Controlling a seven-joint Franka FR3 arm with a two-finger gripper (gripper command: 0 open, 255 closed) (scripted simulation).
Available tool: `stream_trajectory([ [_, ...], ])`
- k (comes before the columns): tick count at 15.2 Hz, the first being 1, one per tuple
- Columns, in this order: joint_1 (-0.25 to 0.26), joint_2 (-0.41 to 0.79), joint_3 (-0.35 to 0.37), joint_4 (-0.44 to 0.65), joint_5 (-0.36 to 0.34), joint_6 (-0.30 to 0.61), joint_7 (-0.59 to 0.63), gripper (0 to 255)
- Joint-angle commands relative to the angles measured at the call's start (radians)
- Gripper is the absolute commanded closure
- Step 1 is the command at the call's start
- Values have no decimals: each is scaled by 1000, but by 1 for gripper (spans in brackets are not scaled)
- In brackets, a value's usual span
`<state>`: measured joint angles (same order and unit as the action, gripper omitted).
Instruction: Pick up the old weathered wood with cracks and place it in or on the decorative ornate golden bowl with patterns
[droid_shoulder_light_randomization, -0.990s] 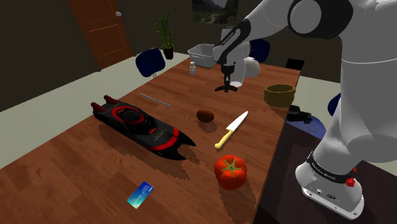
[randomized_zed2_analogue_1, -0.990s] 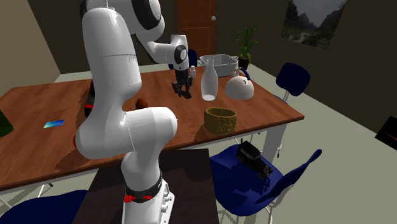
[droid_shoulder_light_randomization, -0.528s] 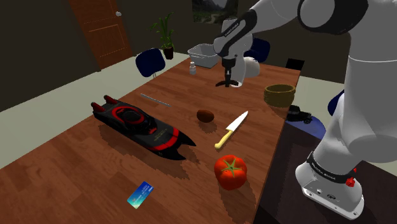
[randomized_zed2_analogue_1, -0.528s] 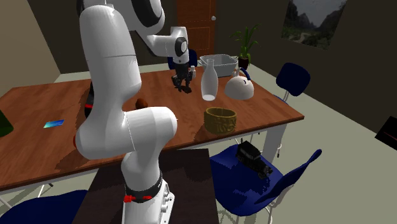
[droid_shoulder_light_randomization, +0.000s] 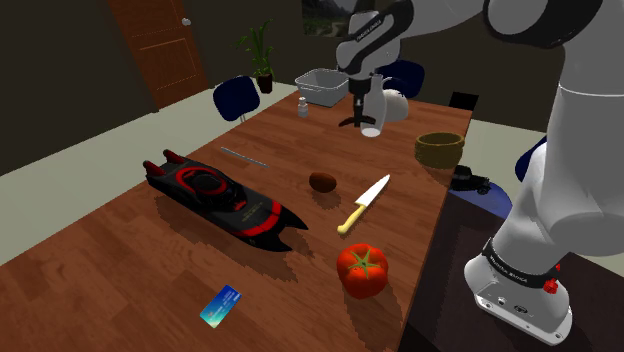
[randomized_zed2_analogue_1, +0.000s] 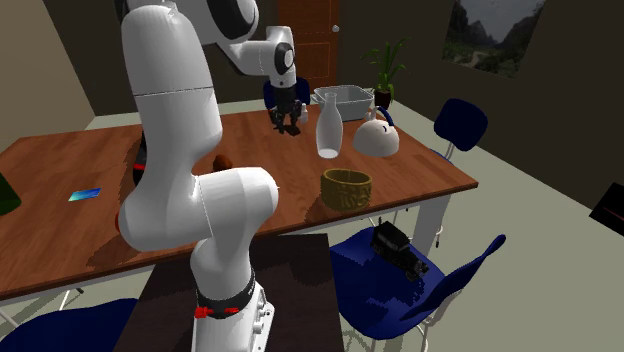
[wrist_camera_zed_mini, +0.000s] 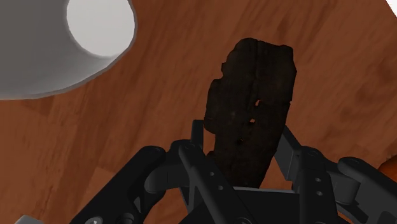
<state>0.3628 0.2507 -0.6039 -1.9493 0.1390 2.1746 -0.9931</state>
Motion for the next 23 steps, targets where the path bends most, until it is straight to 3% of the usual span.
stream_trajectory([
  [1, 2, -13, -4, 12, -10, -23, 4, 255],
  [7, 9, -47, -12, 52, -36, -91, 20, 255],
  [15, -30, -268, -85, -177, -181, -37, -31, 255],
  [23, -124, -459, -149, -327, -332, -32, -99, 255],
])
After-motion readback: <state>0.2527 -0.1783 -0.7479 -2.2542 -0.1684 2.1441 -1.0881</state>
